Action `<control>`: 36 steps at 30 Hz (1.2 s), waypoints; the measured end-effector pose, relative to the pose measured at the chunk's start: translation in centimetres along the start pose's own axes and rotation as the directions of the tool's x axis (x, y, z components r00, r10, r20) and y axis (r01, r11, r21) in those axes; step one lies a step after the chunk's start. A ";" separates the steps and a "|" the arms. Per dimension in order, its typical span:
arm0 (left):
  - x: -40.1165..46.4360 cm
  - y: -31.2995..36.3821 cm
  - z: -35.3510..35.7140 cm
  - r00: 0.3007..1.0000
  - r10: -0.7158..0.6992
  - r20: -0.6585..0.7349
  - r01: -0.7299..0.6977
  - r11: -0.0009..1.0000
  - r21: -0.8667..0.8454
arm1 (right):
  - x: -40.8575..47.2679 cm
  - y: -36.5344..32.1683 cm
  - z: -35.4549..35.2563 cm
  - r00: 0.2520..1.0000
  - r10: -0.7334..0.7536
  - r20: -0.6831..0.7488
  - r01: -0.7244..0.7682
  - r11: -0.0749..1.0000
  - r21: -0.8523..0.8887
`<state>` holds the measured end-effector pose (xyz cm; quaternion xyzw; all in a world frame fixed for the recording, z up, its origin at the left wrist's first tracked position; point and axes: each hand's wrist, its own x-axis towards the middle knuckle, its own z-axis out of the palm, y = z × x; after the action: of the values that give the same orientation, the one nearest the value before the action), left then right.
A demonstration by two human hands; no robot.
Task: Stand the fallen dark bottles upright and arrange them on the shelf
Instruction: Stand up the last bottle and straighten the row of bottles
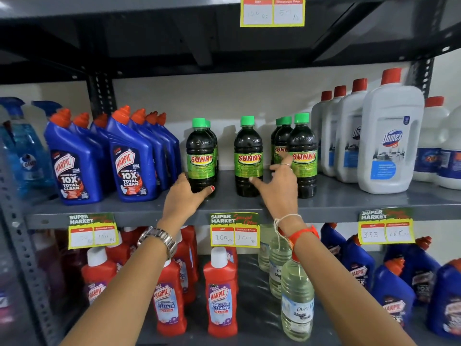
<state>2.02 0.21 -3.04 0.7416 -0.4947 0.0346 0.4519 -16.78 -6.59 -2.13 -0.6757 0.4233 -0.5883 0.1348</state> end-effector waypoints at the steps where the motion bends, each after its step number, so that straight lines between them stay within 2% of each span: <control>1: -0.7 -0.3 0.1 1.000 0.021 -0.015 -0.019 0.992 0.125 | -0.1 0.2 -0.6 0.997 -0.014 -0.075 0.014 1.000 0.006; 3: -2.3 -0.9 0.3 0.996 0.078 -0.046 -0.054 0.921 0.387 | 0.1 0.6 -1.8 0.983 -0.015 -0.184 0.014 1.000 -0.007; 5: -3.8 -1.7 0.4 0.987 0.144 -0.074 -0.090 0.868 0.488 | 0.6 1.3 -3.0 0.966 0.014 -0.257 -0.028 0.998 -0.053; 8: -4.8 -2.0 0.4 0.977 0.192 -0.093 -0.118 0.851 0.511 | 1.4 2.7 -4.0 0.962 0.071 -0.264 -0.119 0.978 -0.171; 11: -4.9 -1.7 0.5 0.971 0.219 -0.098 -0.136 0.838 0.529 | 2.1 4.2 -4.5 0.983 0.129 -0.132 -0.160 0.951 -0.265; 14: -5.0 -1.8 0.5 0.971 0.223 -0.082 -0.143 0.823 0.550 | 2.5 5.3 -4.5 0.985 0.174 0.010 -0.167 0.960 -0.223; 16: -5.1 -1.8 0.6 0.975 0.209 -0.079 -0.131 0.821 0.556 | 2.6 5.4 -4.5 0.982 0.181 0.048 -0.167 0.965 -0.203; 27: -5.1 -1.9 0.7 0.967 0.232 -0.103 -0.139 0.823 0.551 | 3.7 4.1 -4.0 0.971 0.219 0.092 -0.192 0.952 -0.238; 36: -5.2 -2.0 0.6 0.956 0.264 -0.131 -0.154 0.827 0.541 | 3.5 3.9 -4.0 0.960 0.256 0.114 -0.231 0.953 -0.195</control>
<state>0.65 3.66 -7.22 0.7703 -0.4969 0.2919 0.2729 -22.17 -10.26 -1.30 -0.6668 0.5445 -0.4782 0.1738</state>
